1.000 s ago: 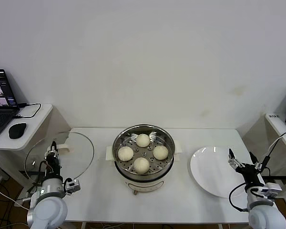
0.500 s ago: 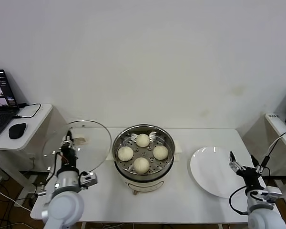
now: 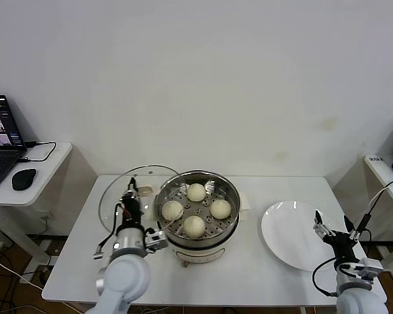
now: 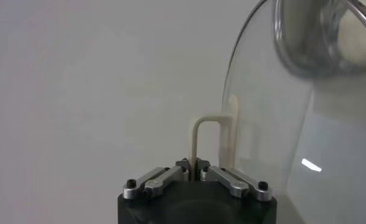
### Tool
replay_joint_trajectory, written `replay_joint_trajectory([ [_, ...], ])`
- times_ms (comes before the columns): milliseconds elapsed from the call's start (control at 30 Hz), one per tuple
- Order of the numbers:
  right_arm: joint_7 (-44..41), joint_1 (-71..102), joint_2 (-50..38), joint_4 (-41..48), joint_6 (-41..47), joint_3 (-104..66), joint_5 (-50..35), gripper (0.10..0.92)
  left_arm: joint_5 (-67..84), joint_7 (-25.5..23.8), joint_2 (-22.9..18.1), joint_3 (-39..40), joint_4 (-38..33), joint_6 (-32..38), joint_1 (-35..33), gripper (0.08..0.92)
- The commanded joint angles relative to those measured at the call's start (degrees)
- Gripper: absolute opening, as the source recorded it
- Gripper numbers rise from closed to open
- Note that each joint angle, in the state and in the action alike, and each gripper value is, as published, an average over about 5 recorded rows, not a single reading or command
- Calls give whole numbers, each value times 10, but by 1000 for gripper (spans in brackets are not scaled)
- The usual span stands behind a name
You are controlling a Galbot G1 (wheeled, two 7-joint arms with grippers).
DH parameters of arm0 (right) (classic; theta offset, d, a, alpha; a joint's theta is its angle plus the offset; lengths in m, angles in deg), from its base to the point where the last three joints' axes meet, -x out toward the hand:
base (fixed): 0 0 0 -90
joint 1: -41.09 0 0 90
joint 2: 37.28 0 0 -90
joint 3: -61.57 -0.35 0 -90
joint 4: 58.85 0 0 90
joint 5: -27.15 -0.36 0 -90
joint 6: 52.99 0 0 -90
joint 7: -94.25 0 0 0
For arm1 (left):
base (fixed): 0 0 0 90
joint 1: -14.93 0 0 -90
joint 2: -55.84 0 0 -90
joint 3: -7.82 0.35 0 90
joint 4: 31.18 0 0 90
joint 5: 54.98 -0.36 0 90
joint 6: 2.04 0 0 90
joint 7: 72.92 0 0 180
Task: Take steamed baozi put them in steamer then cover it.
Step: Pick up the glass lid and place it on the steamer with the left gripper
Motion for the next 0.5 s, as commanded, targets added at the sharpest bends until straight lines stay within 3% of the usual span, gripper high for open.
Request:
replay_joint_trajectory([
  [33, 0, -2, 12, 6, -1, 0, 11, 823, -32, -9, -59, 97, 59, -4, 76, 133],
  [500, -1, -9, 17, 15, -2, 3, 14, 823, -73, -14, -141, 178, 162, -6, 138, 133],
])
